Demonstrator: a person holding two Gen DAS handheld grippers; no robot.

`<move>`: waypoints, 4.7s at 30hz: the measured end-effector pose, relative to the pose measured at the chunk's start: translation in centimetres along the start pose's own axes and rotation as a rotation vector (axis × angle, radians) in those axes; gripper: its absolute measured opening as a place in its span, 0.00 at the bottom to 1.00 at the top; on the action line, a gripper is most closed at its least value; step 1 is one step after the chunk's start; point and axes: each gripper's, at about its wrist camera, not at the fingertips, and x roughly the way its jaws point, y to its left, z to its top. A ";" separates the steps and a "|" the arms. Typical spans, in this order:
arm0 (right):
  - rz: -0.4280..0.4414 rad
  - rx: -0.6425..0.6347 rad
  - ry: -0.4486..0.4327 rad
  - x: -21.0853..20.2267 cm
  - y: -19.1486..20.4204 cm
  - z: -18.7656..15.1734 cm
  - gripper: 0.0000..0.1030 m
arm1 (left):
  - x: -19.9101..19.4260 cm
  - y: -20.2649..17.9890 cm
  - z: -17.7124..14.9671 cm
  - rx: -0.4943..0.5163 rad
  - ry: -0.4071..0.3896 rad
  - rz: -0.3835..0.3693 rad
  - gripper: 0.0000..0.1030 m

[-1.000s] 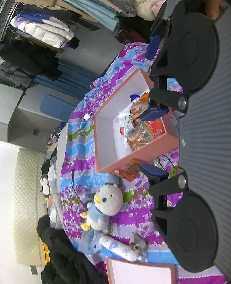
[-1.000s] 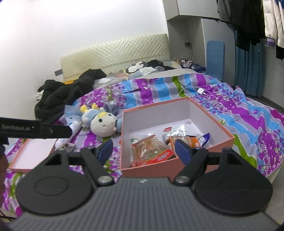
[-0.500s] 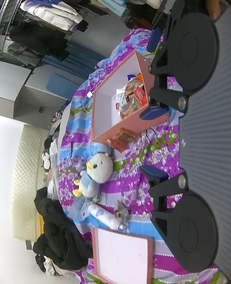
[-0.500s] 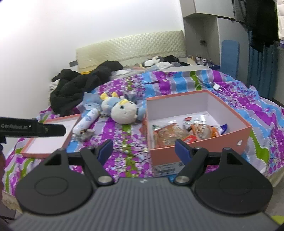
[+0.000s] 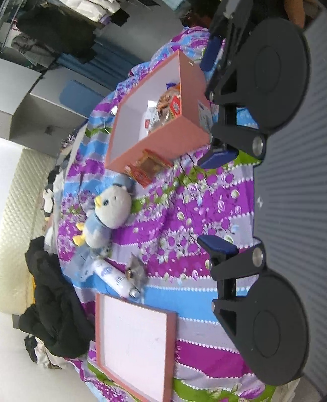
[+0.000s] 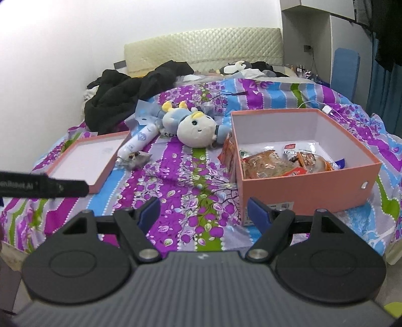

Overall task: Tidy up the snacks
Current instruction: 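Withdraw both open tools from the pink box toward the remaining snacks, then lower the left tool onto the grey foil wrapper while the right tool reaches the red-orange bag, then close the left tool on the foil wrapper while the right tool grasps the red-orange bag, then carry the foil wrapper in the left tool and red-orange bag in the right tool over the pink box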

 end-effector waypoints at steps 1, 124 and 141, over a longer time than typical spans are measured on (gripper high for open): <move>-0.001 -0.003 0.001 0.3 0.0 0.1 0.76 | 0.4 0.3 0.0 -0.004 0.006 0.004 0.62; -0.043 -0.202 0.171 26.1 5.6 0.8 0.08 | 24.1 13.4 6.7 -0.165 0.031 0.179 0.07; 0.147 -0.243 0.248 15.8 6.2 -4.6 0.14 | 16.1 9.6 -1.0 -0.247 0.073 0.178 0.08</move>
